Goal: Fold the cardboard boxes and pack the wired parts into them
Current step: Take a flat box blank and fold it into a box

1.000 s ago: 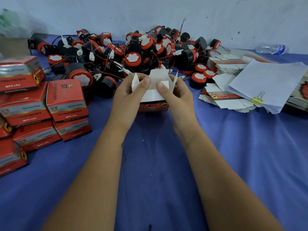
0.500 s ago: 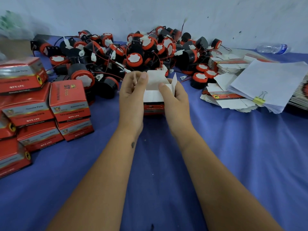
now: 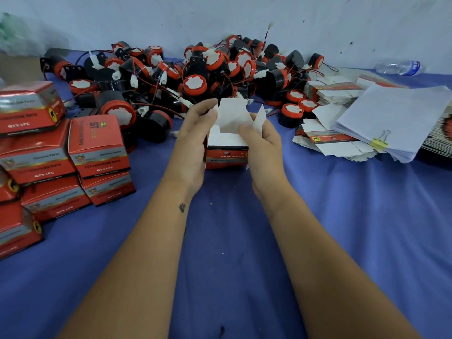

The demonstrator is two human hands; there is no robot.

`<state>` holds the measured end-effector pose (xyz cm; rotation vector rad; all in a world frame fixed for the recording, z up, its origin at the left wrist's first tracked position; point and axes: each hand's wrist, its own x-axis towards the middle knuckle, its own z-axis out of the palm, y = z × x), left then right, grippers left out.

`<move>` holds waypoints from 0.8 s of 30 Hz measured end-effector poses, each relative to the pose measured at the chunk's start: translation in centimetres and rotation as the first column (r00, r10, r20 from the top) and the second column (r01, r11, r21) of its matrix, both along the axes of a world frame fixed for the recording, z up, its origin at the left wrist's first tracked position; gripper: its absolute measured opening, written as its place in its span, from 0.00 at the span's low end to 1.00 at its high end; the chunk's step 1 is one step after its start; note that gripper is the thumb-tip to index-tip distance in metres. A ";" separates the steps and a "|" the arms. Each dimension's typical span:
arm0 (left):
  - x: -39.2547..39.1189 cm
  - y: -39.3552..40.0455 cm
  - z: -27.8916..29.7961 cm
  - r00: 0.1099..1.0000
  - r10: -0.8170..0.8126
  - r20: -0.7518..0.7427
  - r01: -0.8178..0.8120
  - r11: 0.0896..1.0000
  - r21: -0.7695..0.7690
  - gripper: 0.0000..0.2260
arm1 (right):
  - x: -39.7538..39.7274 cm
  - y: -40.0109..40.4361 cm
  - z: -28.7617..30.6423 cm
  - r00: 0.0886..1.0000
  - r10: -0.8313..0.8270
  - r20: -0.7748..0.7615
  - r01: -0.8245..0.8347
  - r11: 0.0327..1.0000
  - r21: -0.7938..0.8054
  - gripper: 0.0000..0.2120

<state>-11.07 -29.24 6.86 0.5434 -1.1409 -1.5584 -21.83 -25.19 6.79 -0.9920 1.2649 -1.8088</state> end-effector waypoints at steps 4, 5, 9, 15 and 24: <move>-0.3 0.1 -0.3 0.979 0.106 0.175 -0.096 0.993 -0.065 0.12 | 0.1 0.0 0.1 1.000 0.017 -0.007 -0.017 1.000 0.016 0.18; -0.5 0.1 -0.3 0.977 0.119 0.178 -0.110 0.992 -0.064 0.13 | 0.1 0.1 0.1 1.000 0.027 -0.012 -0.027 1.000 0.014 0.18; -0.5 0.2 -0.2 0.985 0.109 0.133 -0.109 0.994 -0.006 0.15 | 0.2 0.3 0.1 0.986 0.163 0.043 -0.161 0.985 -0.057 0.13; -0.2 0.0 -0.3 0.986 0.124 0.112 -0.129 0.991 0.043 0.15 | -0.4 -0.1 0.3 0.937 0.244 0.252 -0.245 0.969 -0.025 0.17; -0.3 0.1 -0.3 0.983 0.139 0.118 -0.132 0.989 -0.061 0.15 | -0.4 -0.2 0.1 0.975 0.181 0.128 -0.182 0.983 0.001 0.20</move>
